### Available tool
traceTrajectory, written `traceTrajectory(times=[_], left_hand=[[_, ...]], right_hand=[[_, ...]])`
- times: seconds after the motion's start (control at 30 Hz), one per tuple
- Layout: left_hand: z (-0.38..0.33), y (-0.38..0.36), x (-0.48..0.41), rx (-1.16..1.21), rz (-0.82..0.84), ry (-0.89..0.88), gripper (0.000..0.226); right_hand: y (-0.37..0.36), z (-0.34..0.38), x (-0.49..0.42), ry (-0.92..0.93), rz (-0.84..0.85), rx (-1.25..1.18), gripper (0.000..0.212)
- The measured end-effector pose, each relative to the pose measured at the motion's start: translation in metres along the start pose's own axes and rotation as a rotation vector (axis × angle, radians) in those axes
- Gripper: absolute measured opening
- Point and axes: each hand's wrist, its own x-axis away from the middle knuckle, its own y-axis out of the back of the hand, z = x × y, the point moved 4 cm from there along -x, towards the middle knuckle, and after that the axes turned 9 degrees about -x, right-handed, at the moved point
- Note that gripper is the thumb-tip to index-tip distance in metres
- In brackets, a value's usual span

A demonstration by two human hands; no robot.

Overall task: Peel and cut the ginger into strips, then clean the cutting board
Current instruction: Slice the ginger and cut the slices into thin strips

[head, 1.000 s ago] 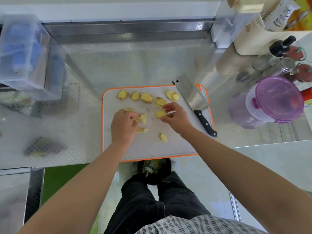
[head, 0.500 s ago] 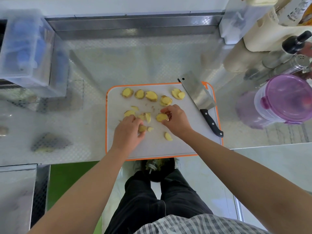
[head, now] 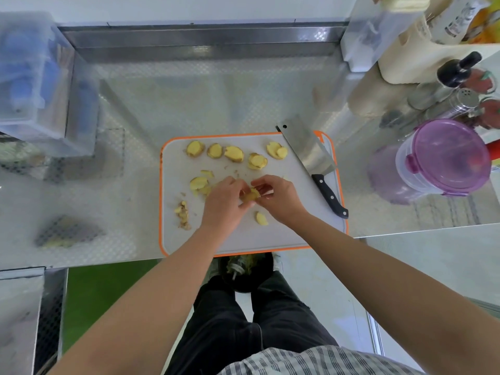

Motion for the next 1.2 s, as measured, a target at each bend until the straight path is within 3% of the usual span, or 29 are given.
traceTrajectory(times=[0.2, 0.57, 0.83, 1.0, 1.2], left_hand=[[-0.001, -0.004, 0.004, -0.056, -0.061, -0.023, 0.026], [0.008, 0.004, 0.005, 0.042, -0.092, -0.114, 0.009], [0.056, 0.035, 0.0, -0.137, -0.302, 0.213, 0.012], [0.081, 0.036, -0.004, -0.118, -0.138, 0.22, 0.008], [0.084, 0.034, -0.005, -0.074, -0.12, 0.202, 0.008]], right_hand=[[0.002, -0.001, 0.001, -0.016, 0.049, 0.001, 0.029], [-0.001, -0.004, -0.003, -0.13, 0.082, -0.19, 0.024], [-0.013, 0.006, -0.014, -0.141, 0.05, -0.345, 0.023], [-0.026, 0.019, -0.025, -0.164, 0.055, -0.363, 0.024], [-0.029, 0.023, -0.032, -0.159, 0.056, -0.309, 0.023]])
